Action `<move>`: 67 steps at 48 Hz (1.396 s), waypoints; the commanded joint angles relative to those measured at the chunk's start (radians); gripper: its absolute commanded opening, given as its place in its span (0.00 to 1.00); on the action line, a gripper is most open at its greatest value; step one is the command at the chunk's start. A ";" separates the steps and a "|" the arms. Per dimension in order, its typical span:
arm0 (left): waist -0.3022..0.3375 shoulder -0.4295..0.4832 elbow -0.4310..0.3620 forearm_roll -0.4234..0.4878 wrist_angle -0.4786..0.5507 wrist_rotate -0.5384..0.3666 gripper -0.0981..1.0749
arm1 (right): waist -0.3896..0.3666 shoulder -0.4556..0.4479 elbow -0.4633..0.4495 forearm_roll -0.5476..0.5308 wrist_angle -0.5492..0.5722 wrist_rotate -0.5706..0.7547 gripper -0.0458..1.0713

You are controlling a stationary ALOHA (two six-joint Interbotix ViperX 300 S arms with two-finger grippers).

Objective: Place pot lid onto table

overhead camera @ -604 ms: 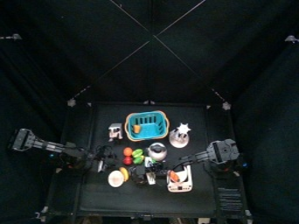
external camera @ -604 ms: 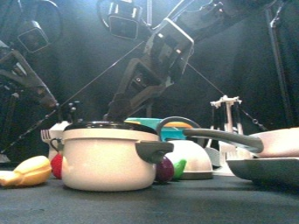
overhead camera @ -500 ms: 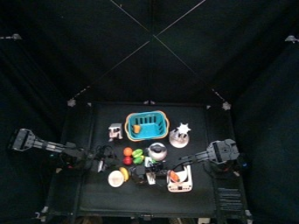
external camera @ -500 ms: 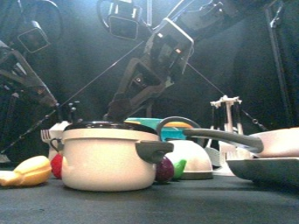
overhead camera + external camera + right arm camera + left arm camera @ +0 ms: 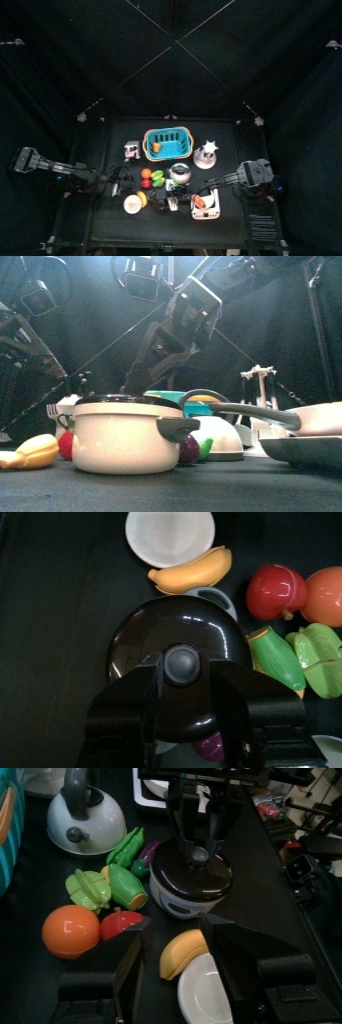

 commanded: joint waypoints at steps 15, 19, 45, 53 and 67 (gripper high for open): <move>0.003 0.002 -0.012 -0.012 -0.003 0.003 0.79 | -0.002 -0.091 -0.011 -0.005 -0.005 -0.002 0.62; 0.003 0.002 -0.012 -0.012 -0.003 0.003 0.79 | -0.008 -0.084 -0.005 -0.005 -0.005 -0.002 0.62; 0.003 0.000 -0.012 -0.012 -0.003 0.003 0.79 | -0.034 -0.196 0.037 -0.035 0.072 0.000 0.62; 0.003 0.002 -0.012 -0.012 -0.003 0.003 0.79 | -0.057 -0.261 0.081 -0.038 0.103 0.000 0.62; 0.003 0.002 -0.011 -0.012 -0.003 0.003 0.79 | -0.121 -0.362 0.184 -0.038 0.094 0.003 0.62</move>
